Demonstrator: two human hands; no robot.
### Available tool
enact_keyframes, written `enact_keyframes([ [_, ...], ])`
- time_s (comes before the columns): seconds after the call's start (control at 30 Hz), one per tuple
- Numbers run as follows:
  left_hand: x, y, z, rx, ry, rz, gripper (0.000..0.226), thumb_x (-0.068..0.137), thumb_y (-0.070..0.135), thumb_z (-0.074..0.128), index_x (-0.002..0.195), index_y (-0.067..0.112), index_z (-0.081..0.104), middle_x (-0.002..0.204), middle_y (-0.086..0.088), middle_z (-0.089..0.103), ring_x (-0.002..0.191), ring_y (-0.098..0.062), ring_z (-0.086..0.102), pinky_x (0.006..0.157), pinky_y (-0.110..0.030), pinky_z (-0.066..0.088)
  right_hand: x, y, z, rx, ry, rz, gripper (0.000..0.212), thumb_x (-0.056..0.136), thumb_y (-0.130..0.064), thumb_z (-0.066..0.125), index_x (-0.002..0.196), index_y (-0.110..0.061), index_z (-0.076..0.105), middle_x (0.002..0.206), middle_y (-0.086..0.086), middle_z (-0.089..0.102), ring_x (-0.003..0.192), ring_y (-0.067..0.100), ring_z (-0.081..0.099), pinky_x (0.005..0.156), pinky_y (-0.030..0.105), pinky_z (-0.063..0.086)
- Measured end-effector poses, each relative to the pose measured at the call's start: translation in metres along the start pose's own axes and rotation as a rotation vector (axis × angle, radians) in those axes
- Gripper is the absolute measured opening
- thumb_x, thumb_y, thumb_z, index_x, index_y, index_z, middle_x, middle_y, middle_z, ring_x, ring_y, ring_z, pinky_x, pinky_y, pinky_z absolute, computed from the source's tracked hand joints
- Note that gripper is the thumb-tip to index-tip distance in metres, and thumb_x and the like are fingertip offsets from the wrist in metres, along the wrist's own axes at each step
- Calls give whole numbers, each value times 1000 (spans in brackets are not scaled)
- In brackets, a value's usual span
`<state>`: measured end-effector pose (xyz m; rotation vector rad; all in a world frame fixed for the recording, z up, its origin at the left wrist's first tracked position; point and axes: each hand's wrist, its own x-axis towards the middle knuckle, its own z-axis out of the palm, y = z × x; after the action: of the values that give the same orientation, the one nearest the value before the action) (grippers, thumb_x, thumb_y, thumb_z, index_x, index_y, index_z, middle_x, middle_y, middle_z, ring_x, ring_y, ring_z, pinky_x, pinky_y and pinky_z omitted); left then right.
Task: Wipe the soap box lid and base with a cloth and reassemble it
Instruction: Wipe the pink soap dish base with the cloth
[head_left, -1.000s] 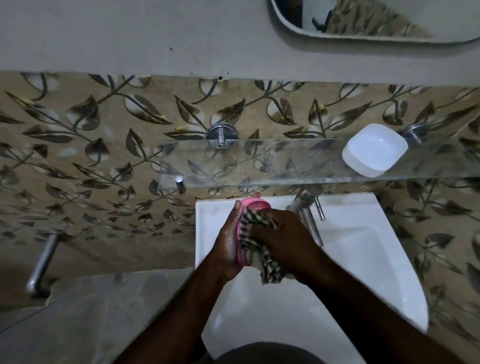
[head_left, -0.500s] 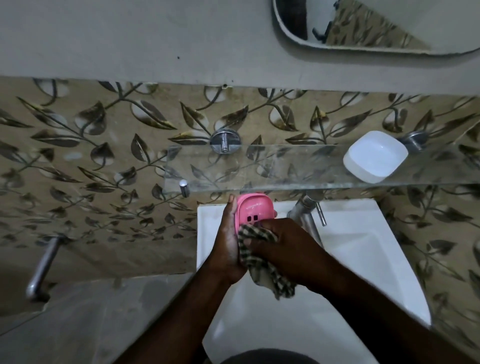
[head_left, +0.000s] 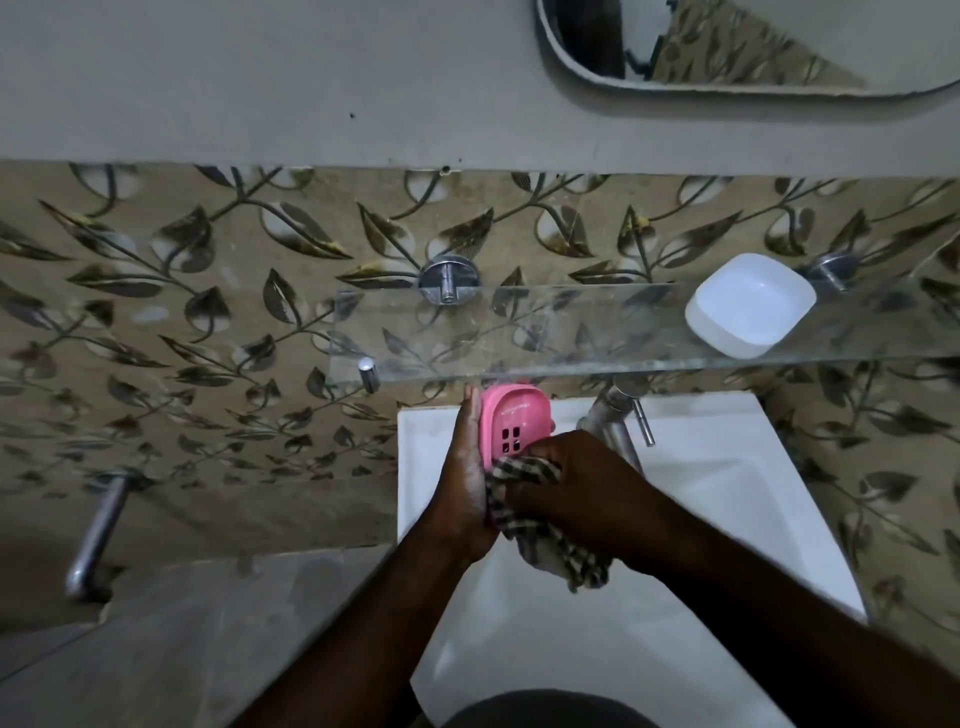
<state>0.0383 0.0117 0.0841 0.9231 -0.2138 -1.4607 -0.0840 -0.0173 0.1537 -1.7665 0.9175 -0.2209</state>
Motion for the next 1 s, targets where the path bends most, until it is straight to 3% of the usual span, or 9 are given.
enact_keyframes([
  [0.2,-4,-10,14,44,-34,30,55,74,57,57,101,12,74,109,-16,70,103,-26,67,91,-39,54,11,-8,1,224,364,-94,11,86,-12,69,75,-10,72,71,7,73,66,15,69,67,35,56],
  [0.27,-4,-6,7,47,0,21,65,68,65,60,106,13,74,113,-18,68,102,-28,67,94,-42,52,5,2,8,91,301,-110,11,86,-13,71,75,-8,71,71,11,72,63,18,68,63,33,54],
  [0.37,0,-5,-2,80,35,6,73,74,65,52,120,9,66,114,-22,67,90,-30,69,78,-38,58,-9,17,9,-34,15,-24,14,85,-18,73,76,-8,70,72,10,74,65,18,71,64,32,57],
  [0.43,-1,-9,-1,111,40,2,72,78,64,49,121,10,66,111,-21,70,89,-30,70,77,-37,57,-14,19,2,-69,-56,4,11,85,-17,73,77,-10,73,73,8,75,65,14,72,65,27,58],
  [0.6,-1,-13,13,107,-2,-2,58,85,63,42,83,20,80,88,-12,75,79,-22,71,72,-31,58,-4,11,-2,190,204,-34,16,87,-14,69,77,-1,70,72,21,71,62,31,69,62,45,57],
  [0.77,0,-7,3,170,61,19,81,68,72,58,120,12,66,112,-23,69,80,-30,71,68,-33,57,-19,31,14,-213,77,-97,4,88,-27,69,85,-26,67,85,0,70,71,11,68,64,30,54],
  [0.87,-5,-6,1,225,76,27,73,71,68,60,123,16,64,112,-22,70,94,-35,70,77,-37,55,-20,50,15,-671,32,-173,27,86,-24,64,112,-33,64,111,-8,63,96,15,63,80,36,53],
  [0.93,-8,-7,1,237,88,45,67,76,65,57,122,16,65,110,-21,71,91,-33,70,77,-37,56,-20,48,15,-647,54,-190,26,85,-23,65,110,-31,66,107,-8,64,91,14,63,76,36,53],
  [1.0,-10,-7,3,269,96,72,62,80,67,56,115,16,67,105,-21,72,90,-33,71,79,-39,56,-22,42,14,-326,32,-148,10,86,-22,68,96,-19,67,84,-2,66,63,9,62,55,29,51],
])
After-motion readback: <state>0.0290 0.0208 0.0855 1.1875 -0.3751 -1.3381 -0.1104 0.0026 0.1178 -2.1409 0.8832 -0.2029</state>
